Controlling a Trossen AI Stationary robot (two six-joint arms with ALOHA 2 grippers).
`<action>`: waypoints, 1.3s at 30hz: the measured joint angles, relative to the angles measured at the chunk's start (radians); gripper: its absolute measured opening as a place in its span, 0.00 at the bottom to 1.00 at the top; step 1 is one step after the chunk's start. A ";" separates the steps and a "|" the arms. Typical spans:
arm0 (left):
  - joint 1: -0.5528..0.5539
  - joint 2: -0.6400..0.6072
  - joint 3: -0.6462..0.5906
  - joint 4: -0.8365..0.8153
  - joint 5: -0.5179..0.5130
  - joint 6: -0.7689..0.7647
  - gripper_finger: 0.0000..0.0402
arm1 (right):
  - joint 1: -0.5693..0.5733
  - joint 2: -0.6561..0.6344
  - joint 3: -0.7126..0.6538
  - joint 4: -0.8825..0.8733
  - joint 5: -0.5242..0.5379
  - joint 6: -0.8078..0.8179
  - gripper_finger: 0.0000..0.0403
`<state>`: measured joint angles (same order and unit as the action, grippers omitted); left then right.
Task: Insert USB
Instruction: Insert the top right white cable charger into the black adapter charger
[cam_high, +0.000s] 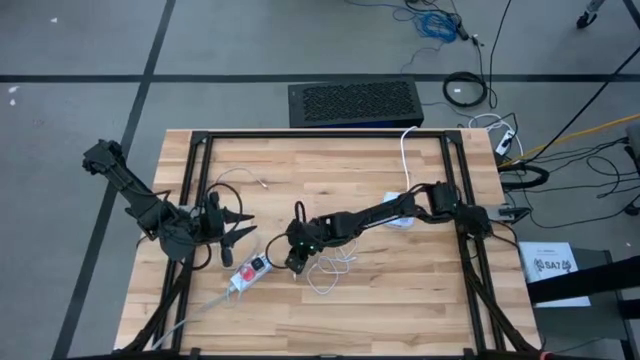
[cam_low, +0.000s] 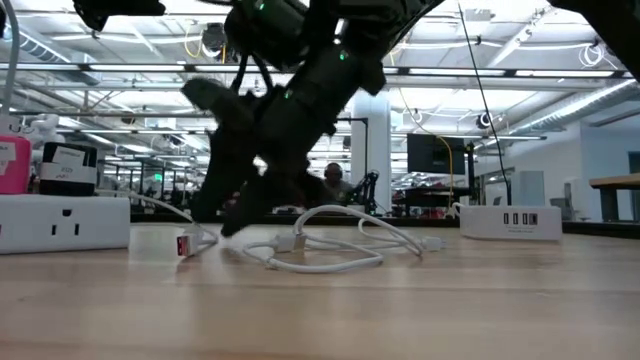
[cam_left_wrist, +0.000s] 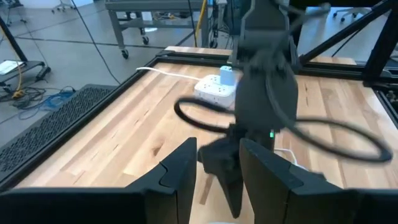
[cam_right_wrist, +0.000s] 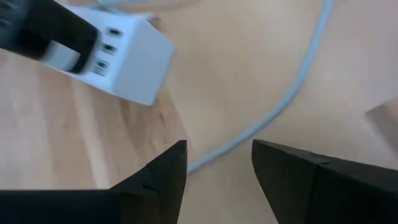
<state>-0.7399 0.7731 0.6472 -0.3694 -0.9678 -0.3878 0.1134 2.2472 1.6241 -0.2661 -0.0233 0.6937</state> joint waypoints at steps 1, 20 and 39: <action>0.000 0.000 0.000 0.000 0.001 0.000 0.32 | 0.001 0.010 0.000 0.002 0.004 0.013 0.43; 0.000 0.000 0.000 0.027 -0.006 0.000 0.32 | -0.035 0.036 -0.002 0.165 0.152 -0.266 0.01; 0.001 0.015 -0.032 0.014 -0.038 -0.071 0.32 | -0.078 -0.145 -0.001 -0.201 0.008 -0.222 0.12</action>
<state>-0.7391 0.7879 0.6151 -0.3557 -1.0056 -0.4584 0.0357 2.1023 1.6230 -0.4673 -0.0150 0.4720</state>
